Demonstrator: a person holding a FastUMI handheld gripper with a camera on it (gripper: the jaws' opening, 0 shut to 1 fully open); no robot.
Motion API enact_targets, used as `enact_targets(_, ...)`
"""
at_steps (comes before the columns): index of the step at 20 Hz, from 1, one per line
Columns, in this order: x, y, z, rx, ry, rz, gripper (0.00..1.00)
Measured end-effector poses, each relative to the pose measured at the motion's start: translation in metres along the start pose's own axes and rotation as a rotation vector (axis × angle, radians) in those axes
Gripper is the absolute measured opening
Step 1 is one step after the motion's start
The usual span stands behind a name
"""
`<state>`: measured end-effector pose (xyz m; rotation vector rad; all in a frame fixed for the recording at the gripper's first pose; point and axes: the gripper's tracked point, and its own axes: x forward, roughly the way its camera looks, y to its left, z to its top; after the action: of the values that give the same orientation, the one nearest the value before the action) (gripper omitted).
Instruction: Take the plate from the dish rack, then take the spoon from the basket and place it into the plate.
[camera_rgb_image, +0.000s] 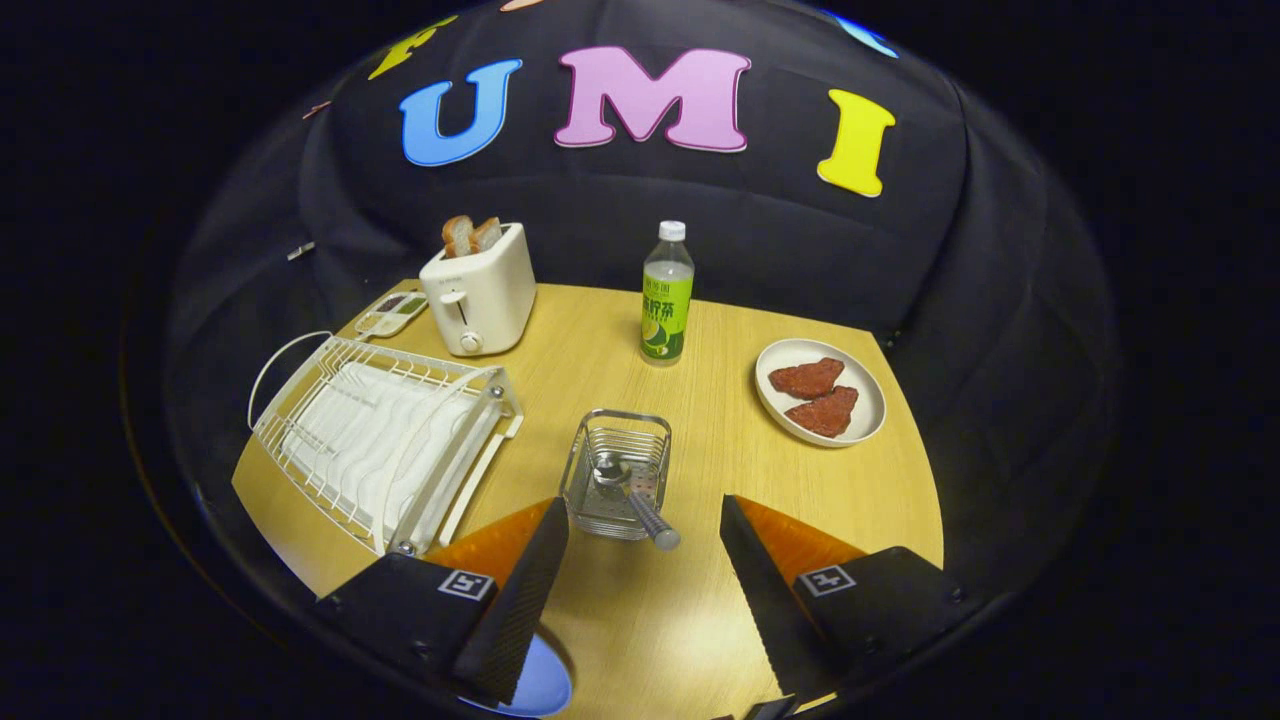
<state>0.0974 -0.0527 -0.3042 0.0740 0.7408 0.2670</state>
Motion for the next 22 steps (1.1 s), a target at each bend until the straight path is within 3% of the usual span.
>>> enact_targets(3, 0.022, -0.002, -0.006, 0.019, 0.040, 0.019, 0.69)
enact_targets(6, 0.032, -0.002, -0.021, 0.031, 0.103, 0.011, 0.53)
enact_targets(9, 0.031, 0.013, -0.023, 0.060, 0.121, 0.063, 0.23)
enact_targets(10, 0.029, 0.010, -0.022, 0.048, 0.119, 0.052, 0.18)
enact_targets(15, -0.002, 0.007, -0.002, 0.074, 0.025, 0.027, 0.13)
enact_targets(22, -0.095, 0.019, 0.008, 0.130, -0.080, 0.060, 0.13)
